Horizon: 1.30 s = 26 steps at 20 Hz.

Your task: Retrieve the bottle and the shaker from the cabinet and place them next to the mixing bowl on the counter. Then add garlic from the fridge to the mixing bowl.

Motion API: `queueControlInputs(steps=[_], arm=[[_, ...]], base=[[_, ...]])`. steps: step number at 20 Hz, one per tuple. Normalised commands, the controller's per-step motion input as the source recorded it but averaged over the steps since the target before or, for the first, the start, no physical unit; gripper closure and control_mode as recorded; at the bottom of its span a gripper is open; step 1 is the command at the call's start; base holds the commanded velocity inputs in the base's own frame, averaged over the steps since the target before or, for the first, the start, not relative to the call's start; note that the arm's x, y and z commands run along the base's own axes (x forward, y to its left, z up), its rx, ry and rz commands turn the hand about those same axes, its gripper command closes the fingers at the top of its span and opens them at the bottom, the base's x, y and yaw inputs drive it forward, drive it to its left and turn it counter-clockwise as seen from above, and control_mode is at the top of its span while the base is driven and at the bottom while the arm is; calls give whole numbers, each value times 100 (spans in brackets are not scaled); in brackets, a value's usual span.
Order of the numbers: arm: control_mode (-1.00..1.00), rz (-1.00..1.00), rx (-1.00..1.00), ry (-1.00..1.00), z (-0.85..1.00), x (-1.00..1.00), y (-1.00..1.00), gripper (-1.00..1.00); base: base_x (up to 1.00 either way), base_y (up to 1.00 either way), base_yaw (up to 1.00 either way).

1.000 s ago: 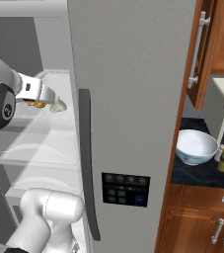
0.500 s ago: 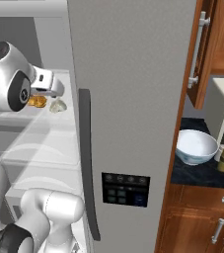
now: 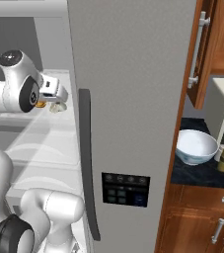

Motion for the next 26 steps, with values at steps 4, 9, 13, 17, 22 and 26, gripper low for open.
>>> queueControlInputs(steps=[4,9,13,17,22,26], arm=[[-100,8,-1,18,-5,26,7,-100],[-100,4,-6,13,0,30,0,-100],[-100,0,-7,2,-5,31,0,-100],[-100,0,-4,0,-15,31,0,-100],[-100,0,-1,1,-26,31,0,-100],[-100,0,0,1,-6,1,0,-100]], base=[[0,0,0],[0,0,0],[0,0,0],[0,0,0],[0,0,0],[0,0,0]])
